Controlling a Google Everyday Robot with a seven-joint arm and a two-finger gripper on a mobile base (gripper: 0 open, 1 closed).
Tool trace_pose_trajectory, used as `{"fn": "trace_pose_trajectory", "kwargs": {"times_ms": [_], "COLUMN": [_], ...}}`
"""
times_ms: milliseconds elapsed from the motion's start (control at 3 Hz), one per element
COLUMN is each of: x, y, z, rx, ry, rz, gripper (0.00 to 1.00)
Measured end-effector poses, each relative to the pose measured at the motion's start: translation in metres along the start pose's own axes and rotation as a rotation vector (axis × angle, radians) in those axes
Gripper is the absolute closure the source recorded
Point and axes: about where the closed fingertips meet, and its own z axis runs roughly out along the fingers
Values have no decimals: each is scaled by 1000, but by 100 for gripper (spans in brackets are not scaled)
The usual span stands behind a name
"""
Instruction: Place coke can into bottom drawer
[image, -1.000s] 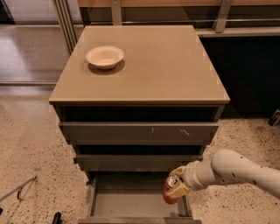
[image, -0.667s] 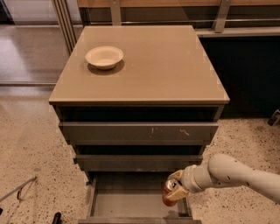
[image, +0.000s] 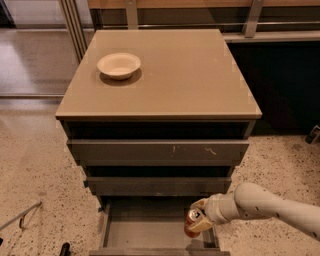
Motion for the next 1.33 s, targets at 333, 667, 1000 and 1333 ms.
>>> {"fn": "trace_pose_trajectory", "kwargs": {"times_ms": [333,667,1000,1333], "x": [47,77,77,84], "y": [-20,-33,-33,-31], "z": [61,108,109,131], "rx": [48,63,63,36], "ry": [-40,-86,-87,-97], "rz": [-74,-92,-92,-99], "gripper": [100,100,100,100]}}
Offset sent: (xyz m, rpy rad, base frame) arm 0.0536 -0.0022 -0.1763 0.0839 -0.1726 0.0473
